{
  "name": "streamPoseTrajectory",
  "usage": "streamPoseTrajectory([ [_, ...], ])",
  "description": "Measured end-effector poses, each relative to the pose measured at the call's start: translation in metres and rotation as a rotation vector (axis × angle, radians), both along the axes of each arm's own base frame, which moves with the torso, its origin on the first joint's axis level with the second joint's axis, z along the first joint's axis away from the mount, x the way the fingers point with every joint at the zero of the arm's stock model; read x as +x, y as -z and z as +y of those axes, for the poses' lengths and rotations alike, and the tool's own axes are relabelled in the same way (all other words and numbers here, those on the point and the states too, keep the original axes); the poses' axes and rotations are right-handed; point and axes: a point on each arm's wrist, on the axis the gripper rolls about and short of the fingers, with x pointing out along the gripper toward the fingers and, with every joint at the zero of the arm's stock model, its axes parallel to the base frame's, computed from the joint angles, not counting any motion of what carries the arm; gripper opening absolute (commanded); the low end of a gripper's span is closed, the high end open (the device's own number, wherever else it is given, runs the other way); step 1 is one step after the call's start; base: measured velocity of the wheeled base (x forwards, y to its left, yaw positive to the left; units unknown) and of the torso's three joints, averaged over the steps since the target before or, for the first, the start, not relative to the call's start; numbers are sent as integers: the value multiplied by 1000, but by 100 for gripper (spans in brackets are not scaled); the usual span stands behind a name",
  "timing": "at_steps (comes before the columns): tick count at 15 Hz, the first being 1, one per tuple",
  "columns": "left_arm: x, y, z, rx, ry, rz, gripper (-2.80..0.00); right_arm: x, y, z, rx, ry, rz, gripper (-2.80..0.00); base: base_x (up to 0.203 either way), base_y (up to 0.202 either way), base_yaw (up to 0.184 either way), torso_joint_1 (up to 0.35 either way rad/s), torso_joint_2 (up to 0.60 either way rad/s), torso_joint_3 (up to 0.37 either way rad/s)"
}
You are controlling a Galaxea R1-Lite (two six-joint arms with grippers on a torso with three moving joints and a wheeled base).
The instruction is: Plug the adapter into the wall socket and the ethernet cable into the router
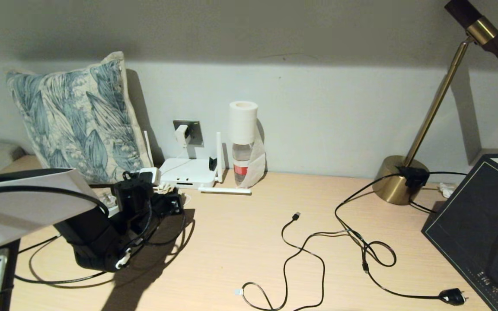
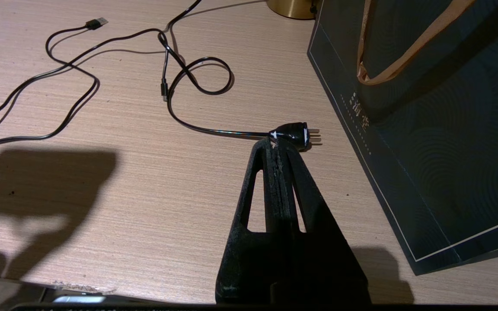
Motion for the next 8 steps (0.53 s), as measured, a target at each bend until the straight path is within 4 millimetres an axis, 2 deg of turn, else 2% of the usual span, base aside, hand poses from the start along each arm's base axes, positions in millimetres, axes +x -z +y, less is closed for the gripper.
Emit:
streamPoseTrajectory([
  [8, 0, 0, 0, 0, 0, 0, -280, 0, 0, 0, 0, 0, 0, -280, 0, 0, 0, 0, 0, 0],
])
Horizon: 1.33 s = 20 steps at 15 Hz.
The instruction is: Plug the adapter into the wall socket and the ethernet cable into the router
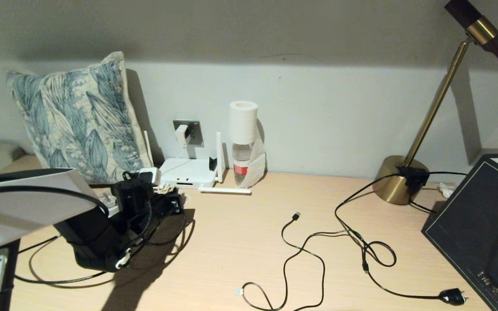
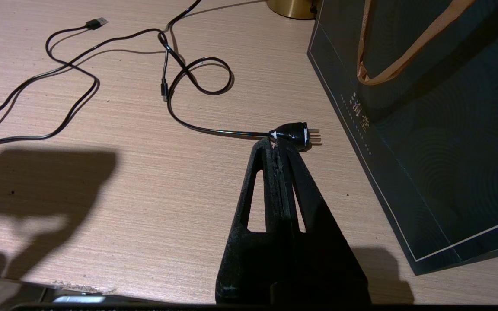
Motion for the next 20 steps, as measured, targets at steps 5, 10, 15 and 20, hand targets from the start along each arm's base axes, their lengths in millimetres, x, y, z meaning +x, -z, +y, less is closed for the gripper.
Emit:
streamPoseTrajectory([
  [5, 0, 0, 0, 0, 0, 0, -280, 0, 0, 0, 0, 0, 0, -280, 0, 0, 0, 0, 0, 0],
  [10, 0, 0, 0, 0, 0, 0, -280, 0, 0, 0, 0, 0, 0, -280, 0, 0, 0, 0, 0, 0],
  [15, 0, 0, 0, 0, 0, 0, -280, 0, 0, 0, 0, 0, 0, -280, 0, 0, 0, 0, 0, 0],
  [20, 0, 0, 0, 0, 0, 0, -280, 0, 0, 0, 0, 0, 0, -280, 0, 0, 0, 0, 0, 0],
])
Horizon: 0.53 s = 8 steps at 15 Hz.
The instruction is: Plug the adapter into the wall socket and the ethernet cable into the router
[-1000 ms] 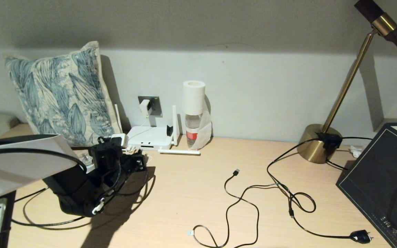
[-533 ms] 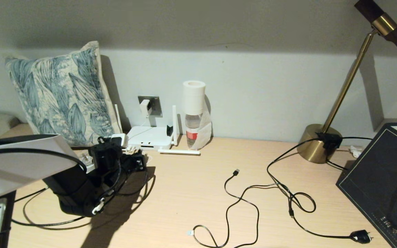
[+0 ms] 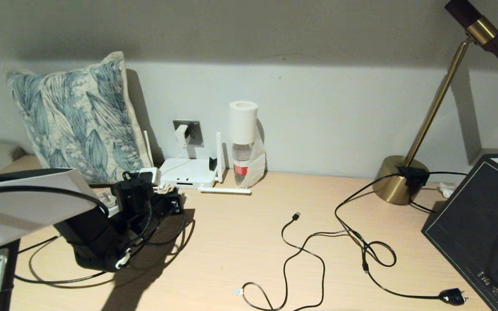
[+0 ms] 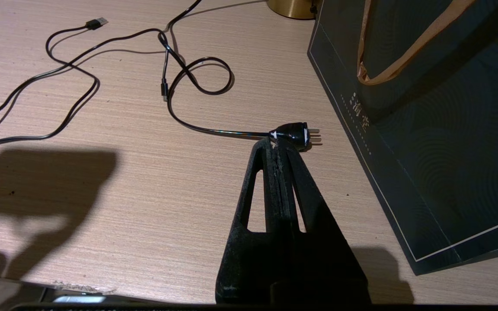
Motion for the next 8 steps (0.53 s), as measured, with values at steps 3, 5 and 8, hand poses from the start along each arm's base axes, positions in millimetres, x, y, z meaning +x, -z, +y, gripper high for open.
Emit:
streamPoseTrajectory([
  [3, 0, 0, 0, 0, 0, 0, -280, 0, 0, 0, 0, 0, 0, -280, 0, 0, 0, 0, 0, 0],
  [5, 0, 0, 0, 0, 0, 0, -280, 0, 0, 0, 0, 0, 0, -280, 0, 0, 0, 0, 0, 0],
  [8, 0, 0, 0, 0, 0, 0, -280, 0, 0, 0, 0, 0, 0, -280, 0, 0, 0, 0, 0, 0],
])
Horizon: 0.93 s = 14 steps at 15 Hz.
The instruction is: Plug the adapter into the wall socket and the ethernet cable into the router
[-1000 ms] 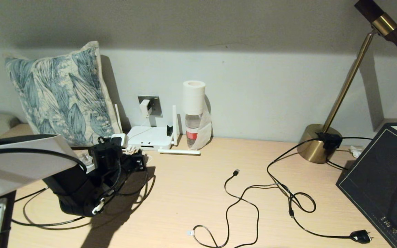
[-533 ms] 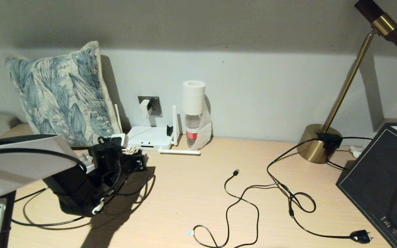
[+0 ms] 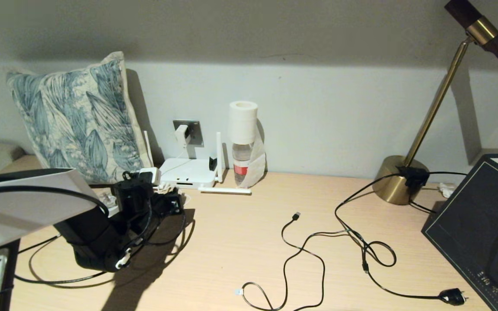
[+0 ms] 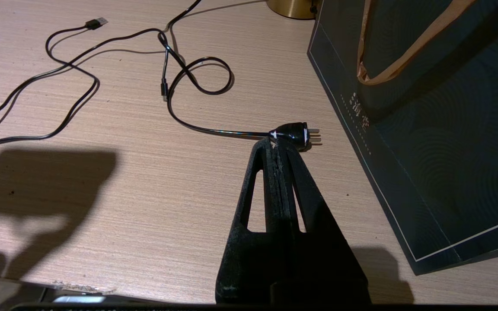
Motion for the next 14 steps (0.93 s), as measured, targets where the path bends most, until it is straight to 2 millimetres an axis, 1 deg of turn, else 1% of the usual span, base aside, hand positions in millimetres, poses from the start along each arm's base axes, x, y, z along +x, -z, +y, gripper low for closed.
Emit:
streamPoseTrajectory([
  [14, 0, 0, 0, 0, 1, 0, -280, 0, 0, 0, 0, 0, 0, -280, 0, 0, 0, 0, 0, 0],
])
